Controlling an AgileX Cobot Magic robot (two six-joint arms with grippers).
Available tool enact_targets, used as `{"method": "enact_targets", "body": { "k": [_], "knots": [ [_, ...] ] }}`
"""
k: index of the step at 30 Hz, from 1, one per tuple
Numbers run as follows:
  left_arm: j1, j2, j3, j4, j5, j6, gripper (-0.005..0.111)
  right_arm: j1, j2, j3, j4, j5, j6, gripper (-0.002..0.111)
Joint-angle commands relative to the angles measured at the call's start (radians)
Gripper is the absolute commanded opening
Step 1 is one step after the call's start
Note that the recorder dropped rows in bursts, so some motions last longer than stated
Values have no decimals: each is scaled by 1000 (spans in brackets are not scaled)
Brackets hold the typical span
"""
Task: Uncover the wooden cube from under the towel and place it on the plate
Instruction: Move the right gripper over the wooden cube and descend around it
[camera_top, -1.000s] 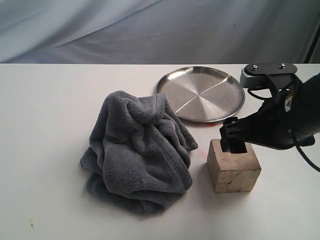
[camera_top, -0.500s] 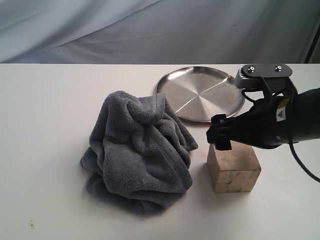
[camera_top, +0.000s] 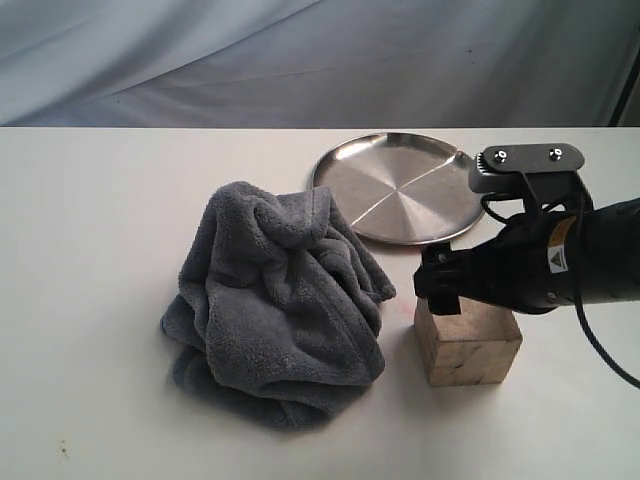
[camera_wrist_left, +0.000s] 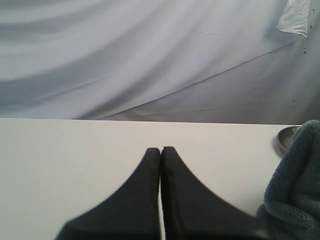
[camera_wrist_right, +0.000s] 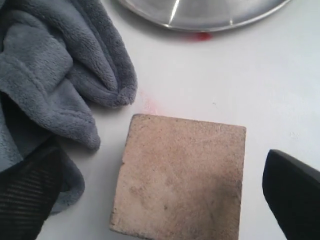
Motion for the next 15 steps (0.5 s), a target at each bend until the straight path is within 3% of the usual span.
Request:
{"method": "enact_targets", "body": {
  "k": [1, 15],
  "knots": [
    [-1, -2, 4, 1, -2, -1, 1, 2, -5, 26, -21, -23, 17, 101],
    [-1, -2, 4, 1, -2, -3, 1, 2, 92, 33, -32, -65, 25, 101]
  ]
}}
